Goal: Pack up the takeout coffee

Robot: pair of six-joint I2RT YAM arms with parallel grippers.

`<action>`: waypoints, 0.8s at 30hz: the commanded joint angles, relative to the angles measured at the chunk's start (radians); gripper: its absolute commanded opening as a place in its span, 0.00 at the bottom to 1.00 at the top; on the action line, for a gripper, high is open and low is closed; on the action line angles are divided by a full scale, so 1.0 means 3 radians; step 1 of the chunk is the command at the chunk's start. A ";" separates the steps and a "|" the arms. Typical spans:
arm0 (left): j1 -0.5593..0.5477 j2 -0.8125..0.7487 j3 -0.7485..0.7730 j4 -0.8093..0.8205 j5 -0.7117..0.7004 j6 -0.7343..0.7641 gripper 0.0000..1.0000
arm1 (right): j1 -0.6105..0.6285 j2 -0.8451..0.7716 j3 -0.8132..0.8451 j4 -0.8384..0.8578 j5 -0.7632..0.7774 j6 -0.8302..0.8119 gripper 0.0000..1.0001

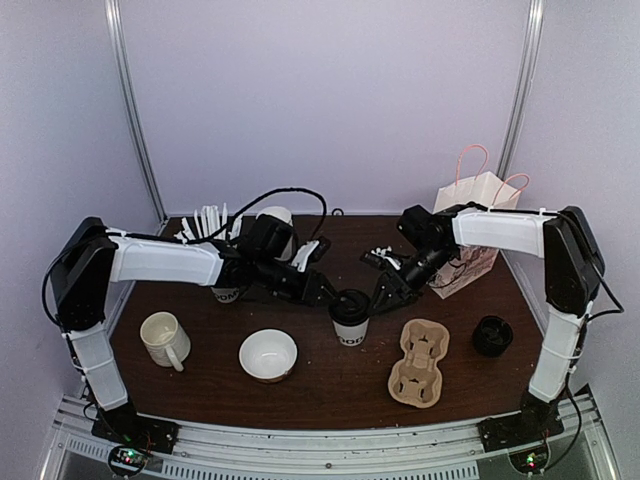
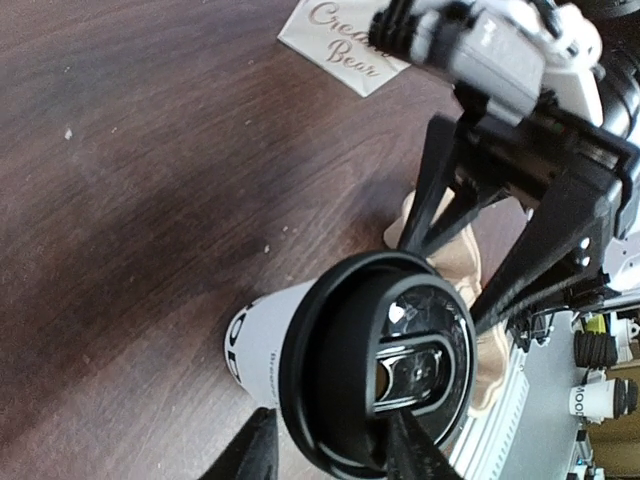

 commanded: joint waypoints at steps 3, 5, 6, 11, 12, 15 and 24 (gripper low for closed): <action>-0.0014 -0.0233 0.0183 -0.0307 -0.0037 0.0260 0.49 | -0.0050 -0.0040 0.0202 -0.0055 0.0304 -0.0290 0.61; -0.0035 -0.0266 0.0292 -0.0300 -0.0037 0.0294 0.55 | -0.0051 -0.0126 0.0247 -0.0118 0.0315 -0.0337 0.63; -0.0036 -0.0266 0.0340 -0.0298 -0.0037 0.0300 0.57 | -0.0050 -0.0155 0.0256 -0.0122 0.0329 -0.0363 0.64; -0.0039 -0.0222 0.0557 -0.0461 -0.0169 0.0402 0.61 | -0.0050 -0.0226 0.0368 -0.0255 0.0436 -0.0555 0.67; -0.0039 -0.0234 0.0589 -0.0519 -0.0222 0.0447 0.61 | -0.0048 -0.0234 0.0408 -0.0296 0.0448 -0.0608 0.67; -0.0039 -0.0376 0.0655 -0.0717 -0.0466 0.0657 0.62 | -0.0039 -0.0297 0.0559 -0.0359 0.0529 -0.0773 0.68; -0.0038 -0.1006 0.0408 -0.0845 -0.1641 0.1099 0.82 | 0.0327 -0.0383 0.0778 -0.0120 0.1332 -0.1373 0.89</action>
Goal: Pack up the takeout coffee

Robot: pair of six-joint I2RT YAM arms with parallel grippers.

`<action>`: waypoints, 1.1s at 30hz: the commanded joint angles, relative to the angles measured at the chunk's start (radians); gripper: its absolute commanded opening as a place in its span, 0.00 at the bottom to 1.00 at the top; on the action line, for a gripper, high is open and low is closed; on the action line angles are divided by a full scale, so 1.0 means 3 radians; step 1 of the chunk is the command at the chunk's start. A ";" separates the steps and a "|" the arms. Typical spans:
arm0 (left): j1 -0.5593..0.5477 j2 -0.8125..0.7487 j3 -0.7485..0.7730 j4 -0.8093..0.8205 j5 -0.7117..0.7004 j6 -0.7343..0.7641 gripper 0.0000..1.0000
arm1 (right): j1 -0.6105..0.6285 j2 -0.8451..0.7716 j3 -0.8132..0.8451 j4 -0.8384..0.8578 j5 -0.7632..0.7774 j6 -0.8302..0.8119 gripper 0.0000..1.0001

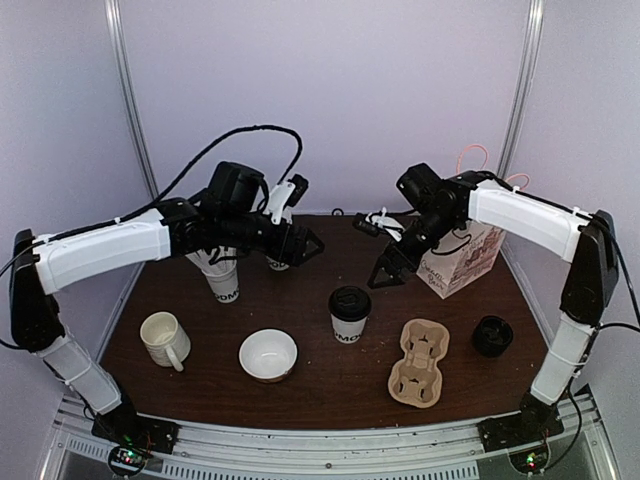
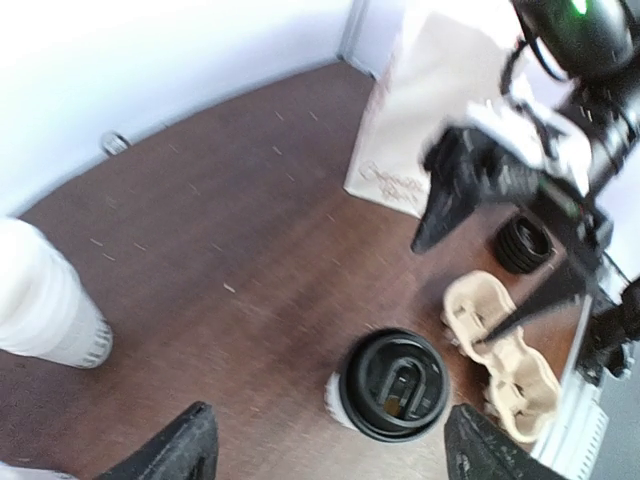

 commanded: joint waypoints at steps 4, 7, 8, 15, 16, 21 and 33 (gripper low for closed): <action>-0.0016 -0.0266 -0.0043 -0.0202 -0.0926 0.0172 0.83 | 0.0438 0.0067 0.0199 0.0136 0.0708 -0.0561 0.97; -0.0016 -0.0308 -0.0094 -0.0266 -0.1205 0.0058 0.84 | 0.0577 0.0124 0.0203 0.0165 0.0865 -0.0697 0.99; -0.0012 -0.0330 -0.0129 -0.0261 -0.1262 0.0040 0.84 | 0.0622 0.0140 0.0199 0.0181 0.0941 -0.0729 0.99; -0.0011 -0.0445 -0.0272 -0.0182 -0.1242 -0.0005 0.85 | 0.0769 0.0304 0.0268 0.0182 0.1128 -0.0827 0.98; -0.0011 -0.0444 -0.0284 -0.0182 -0.1232 -0.0013 0.84 | 0.0775 0.0344 0.0293 0.0162 0.1122 -0.0824 0.98; -0.0010 -0.0396 -0.0322 -0.0159 -0.1126 -0.0057 0.83 | 0.0800 0.0498 0.0370 0.0120 0.1128 -0.0796 0.96; -0.0008 -0.0379 -0.0323 -0.0181 -0.1140 -0.0020 0.83 | 0.0807 0.0487 0.0401 0.0069 0.1148 -0.0742 0.78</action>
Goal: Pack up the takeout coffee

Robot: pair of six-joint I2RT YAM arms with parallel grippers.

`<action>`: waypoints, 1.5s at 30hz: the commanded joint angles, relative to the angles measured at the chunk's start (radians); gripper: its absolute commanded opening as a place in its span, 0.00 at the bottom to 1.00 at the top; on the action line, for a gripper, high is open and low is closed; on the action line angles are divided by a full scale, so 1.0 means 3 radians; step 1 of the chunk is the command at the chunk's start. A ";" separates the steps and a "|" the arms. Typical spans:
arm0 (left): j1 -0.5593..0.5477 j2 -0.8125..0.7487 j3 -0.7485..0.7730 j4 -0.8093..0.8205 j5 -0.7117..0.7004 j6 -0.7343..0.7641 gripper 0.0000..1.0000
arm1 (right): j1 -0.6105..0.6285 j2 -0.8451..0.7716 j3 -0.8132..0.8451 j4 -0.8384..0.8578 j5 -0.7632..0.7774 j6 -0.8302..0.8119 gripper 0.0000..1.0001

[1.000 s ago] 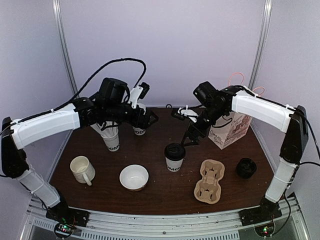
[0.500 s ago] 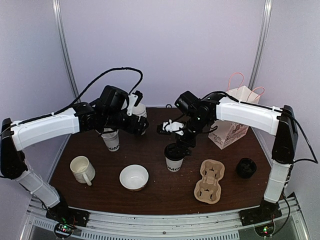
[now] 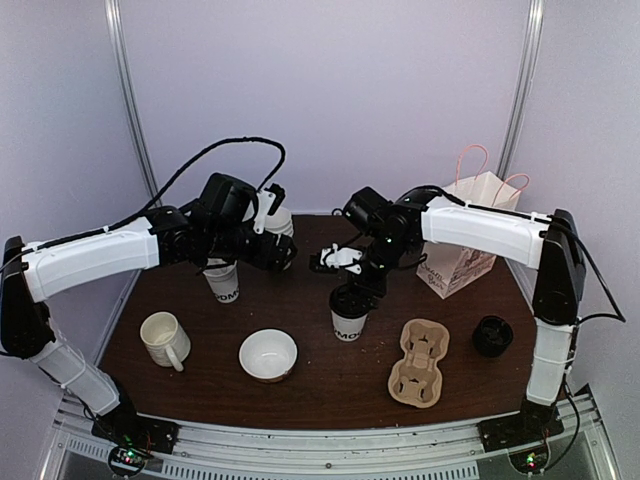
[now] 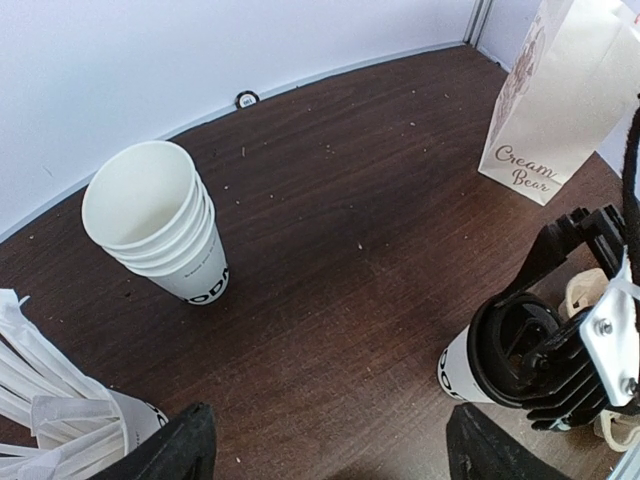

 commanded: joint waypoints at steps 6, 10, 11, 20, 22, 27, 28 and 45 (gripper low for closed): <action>-0.0013 -0.0052 0.0011 0.0044 -0.0031 0.0053 0.83 | -0.0026 -0.0310 0.0022 -0.0078 0.0233 0.0076 0.77; -0.0011 -0.0050 0.0032 0.0031 -0.0055 0.0091 0.83 | -0.0162 -0.0546 0.0006 -0.0218 0.0333 0.0100 0.76; -0.0011 -0.0047 0.0034 0.0031 -0.0067 0.0101 0.83 | -0.0199 -0.0599 -0.0019 -0.0265 0.0356 0.0103 0.76; 0.0032 0.0019 0.0040 0.0085 -0.0017 0.0115 0.82 | -0.0764 -0.1268 -0.0582 -0.0474 0.0342 0.0172 0.75; 0.0047 0.0041 0.0042 0.0097 -0.0004 0.0115 0.82 | -0.0959 -0.1405 -0.0719 -0.0504 0.0314 0.0198 0.75; 0.0077 0.0095 0.0065 0.0100 0.0036 0.0115 0.82 | -0.1485 -0.1804 -0.1113 -0.0546 0.0371 0.0181 0.74; 0.0082 0.0109 0.0068 0.0102 0.0048 0.0111 0.82 | -0.1599 -0.1900 -0.1195 -0.0526 0.0397 0.0177 0.74; 0.0100 0.0294 0.0167 0.0076 0.0244 0.0002 0.81 | -0.3202 -0.1943 -0.1722 -0.0101 0.0084 0.0099 0.74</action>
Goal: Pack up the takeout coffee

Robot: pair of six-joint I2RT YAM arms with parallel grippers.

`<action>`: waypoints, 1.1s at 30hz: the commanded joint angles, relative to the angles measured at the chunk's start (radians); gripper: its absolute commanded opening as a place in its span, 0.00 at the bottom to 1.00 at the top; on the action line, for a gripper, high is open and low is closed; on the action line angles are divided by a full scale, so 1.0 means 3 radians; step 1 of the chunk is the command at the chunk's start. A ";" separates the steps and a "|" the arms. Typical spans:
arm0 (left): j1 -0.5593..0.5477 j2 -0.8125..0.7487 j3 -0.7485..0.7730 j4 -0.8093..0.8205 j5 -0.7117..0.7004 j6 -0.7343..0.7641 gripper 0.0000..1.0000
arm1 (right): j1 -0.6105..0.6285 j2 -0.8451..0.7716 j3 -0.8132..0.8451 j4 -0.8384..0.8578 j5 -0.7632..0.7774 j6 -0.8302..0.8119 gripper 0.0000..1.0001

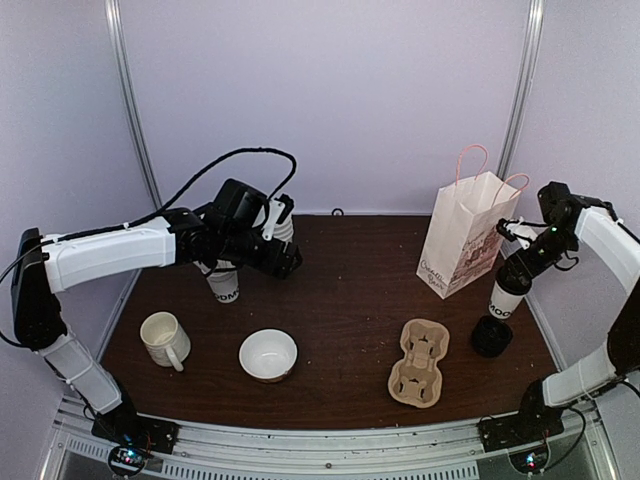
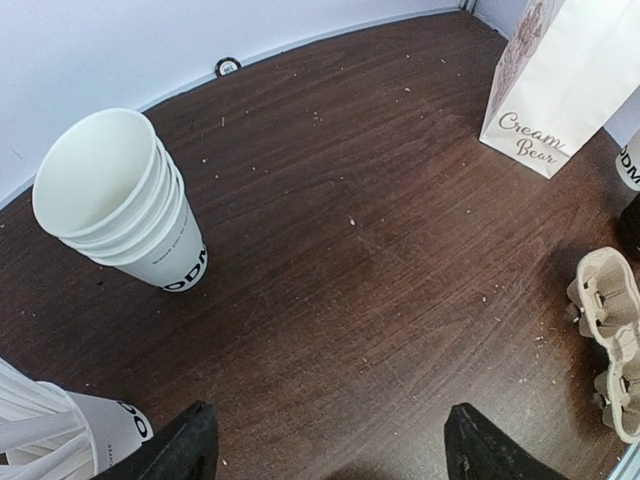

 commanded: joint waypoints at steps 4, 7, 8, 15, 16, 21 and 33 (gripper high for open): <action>0.0025 -0.0021 0.0106 0.0047 0.0024 -0.0029 0.81 | -0.0114 0.0166 -0.0099 0.0417 -0.0239 0.0095 0.74; 0.0025 -0.0043 0.0106 0.0021 0.0021 -0.0029 0.81 | -0.0114 0.0187 -0.0034 0.0348 -0.0289 0.0107 0.74; 0.0025 -0.0053 0.0099 0.0018 0.0016 -0.0025 0.81 | -0.0114 0.0164 -0.0030 0.0353 -0.0278 0.0114 0.74; 0.0025 0.0012 0.0125 0.0028 0.0059 -0.0019 0.81 | -0.0110 0.0268 -0.0122 0.0620 -0.0364 0.0169 0.75; 0.0025 0.0025 0.0150 0.0007 0.0072 -0.0013 0.81 | -0.0100 0.0349 -0.0103 0.0612 -0.0411 0.0191 0.75; 0.0026 0.0003 0.0176 -0.0039 0.0038 0.0040 0.81 | -0.0075 0.0480 -0.0102 0.0669 -0.0373 0.0243 0.77; 0.0030 -0.0007 0.0273 -0.0203 0.0057 0.0144 0.81 | 0.0004 0.0319 -0.0110 0.0542 -0.0364 0.0229 0.94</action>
